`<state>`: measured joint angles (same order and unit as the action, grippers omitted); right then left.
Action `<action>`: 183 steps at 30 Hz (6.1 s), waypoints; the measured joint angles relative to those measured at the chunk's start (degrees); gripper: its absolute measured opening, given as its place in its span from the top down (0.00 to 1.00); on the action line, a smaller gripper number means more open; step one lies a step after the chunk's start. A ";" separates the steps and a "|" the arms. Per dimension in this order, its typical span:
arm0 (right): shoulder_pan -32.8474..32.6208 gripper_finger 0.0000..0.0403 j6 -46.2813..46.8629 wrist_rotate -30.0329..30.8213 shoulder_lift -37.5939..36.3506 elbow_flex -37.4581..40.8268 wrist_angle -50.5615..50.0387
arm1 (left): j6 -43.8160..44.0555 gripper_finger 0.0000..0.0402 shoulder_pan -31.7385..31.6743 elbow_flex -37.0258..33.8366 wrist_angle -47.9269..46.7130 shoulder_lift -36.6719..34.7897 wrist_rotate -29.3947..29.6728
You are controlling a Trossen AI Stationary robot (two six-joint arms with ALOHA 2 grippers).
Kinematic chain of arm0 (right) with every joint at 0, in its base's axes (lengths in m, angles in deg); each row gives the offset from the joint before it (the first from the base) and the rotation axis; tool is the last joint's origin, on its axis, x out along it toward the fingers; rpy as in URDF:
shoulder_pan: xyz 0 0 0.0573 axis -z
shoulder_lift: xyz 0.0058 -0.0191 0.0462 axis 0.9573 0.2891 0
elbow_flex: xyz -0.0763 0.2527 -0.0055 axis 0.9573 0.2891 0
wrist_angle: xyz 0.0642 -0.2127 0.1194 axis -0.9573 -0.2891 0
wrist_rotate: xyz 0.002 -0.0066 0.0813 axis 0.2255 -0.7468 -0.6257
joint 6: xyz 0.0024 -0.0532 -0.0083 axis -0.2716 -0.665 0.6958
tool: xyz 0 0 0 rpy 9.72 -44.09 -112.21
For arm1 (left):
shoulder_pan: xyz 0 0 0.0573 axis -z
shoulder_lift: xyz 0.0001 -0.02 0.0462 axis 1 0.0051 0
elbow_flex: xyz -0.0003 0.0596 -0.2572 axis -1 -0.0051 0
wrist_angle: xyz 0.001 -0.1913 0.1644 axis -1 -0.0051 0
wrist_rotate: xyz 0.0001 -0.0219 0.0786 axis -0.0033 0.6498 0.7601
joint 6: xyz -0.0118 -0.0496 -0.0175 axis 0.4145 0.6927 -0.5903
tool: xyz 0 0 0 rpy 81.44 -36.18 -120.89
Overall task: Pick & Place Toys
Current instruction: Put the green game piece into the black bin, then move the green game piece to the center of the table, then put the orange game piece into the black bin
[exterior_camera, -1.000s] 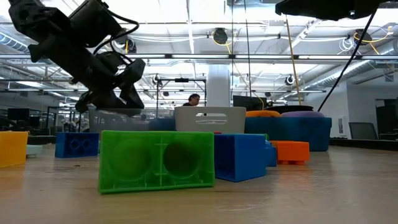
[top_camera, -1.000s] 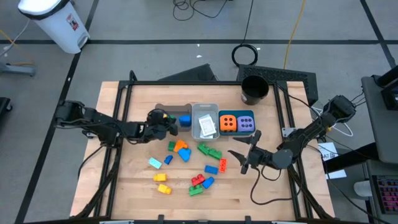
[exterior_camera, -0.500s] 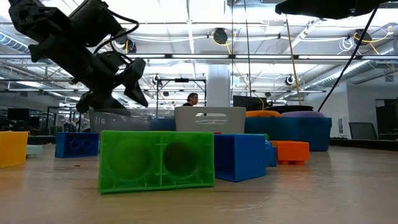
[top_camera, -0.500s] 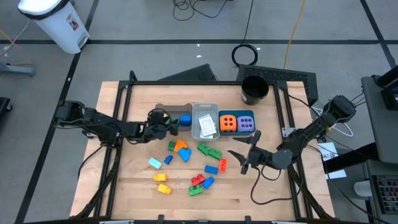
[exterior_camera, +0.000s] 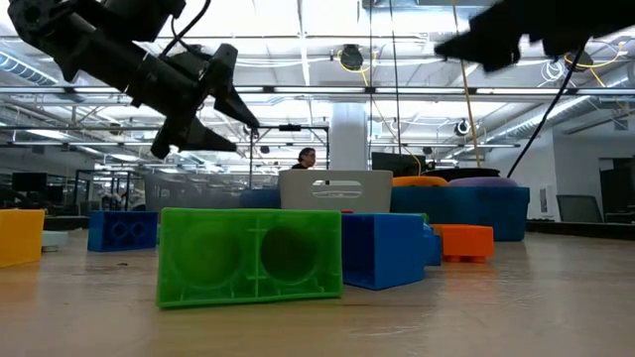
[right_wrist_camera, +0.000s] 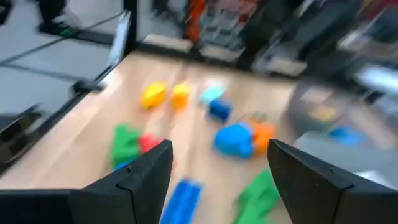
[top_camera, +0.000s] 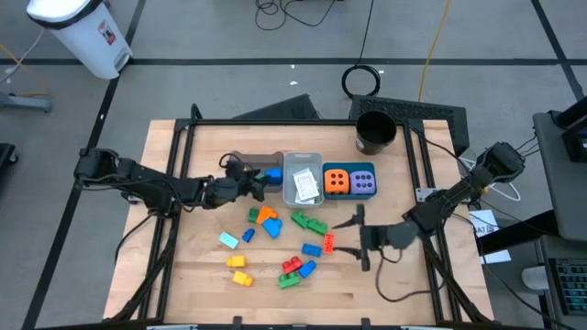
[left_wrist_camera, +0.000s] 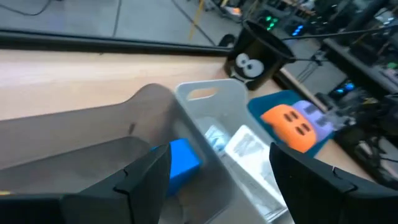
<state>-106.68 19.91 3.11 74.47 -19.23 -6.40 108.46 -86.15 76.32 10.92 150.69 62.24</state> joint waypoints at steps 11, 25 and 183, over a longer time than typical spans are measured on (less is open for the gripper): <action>9.08 0.37 11.16 -9.16 13.41 -3.58 -5.56 | 0.19 0.30 0.00 0.00 0.29 -0.04 -0.09; 13.61 0.37 11.33 -8.69 25.10 -13.60 -15.31 | 0.32 0.30 0.26 -0.02 -0.27 -0.04 -3.09; 4.64 0.66 34.37 -10.69 15.74 -12.83 -47.14 | 2.07 0.30 0.33 0.00 -0.56 -0.02 -3.13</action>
<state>-102.03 54.28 -7.58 90.21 -32.06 -53.54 110.53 -85.83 76.32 10.36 150.67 59.10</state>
